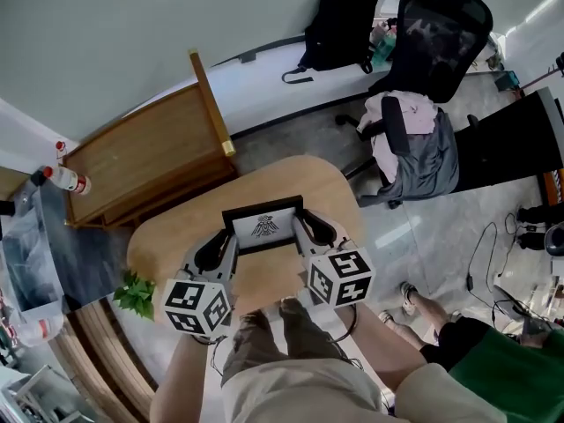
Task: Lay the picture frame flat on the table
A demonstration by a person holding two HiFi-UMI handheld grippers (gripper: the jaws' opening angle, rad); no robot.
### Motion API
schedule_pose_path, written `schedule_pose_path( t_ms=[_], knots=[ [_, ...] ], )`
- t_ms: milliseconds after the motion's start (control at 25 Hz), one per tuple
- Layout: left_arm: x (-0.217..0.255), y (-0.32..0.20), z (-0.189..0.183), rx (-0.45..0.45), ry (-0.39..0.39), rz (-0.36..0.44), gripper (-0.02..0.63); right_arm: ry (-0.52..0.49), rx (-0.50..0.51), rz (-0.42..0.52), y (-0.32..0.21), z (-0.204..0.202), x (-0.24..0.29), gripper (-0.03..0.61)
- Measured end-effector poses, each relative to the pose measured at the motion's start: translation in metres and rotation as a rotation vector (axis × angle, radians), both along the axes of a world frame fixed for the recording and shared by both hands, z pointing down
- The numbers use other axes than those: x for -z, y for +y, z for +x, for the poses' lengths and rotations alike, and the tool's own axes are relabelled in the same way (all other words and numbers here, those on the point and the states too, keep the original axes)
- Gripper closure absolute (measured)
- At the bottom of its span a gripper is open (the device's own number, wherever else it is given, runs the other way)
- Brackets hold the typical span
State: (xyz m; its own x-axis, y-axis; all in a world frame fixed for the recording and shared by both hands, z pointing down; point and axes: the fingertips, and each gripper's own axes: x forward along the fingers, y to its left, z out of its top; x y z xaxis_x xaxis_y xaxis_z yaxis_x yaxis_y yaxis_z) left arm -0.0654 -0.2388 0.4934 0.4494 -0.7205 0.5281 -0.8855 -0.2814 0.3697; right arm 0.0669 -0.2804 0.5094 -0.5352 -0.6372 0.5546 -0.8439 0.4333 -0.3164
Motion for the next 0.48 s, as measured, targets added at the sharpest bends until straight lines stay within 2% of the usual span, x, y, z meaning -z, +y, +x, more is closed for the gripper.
schedule_pose_path(
  t_ms=[480],
  knots=[
    [-0.143,-0.026,0.008,-0.024,0.048,-0.169,0.552,0.015,-0.035,-0.139,-0.017,0.011,-0.132,0.522]
  ],
)
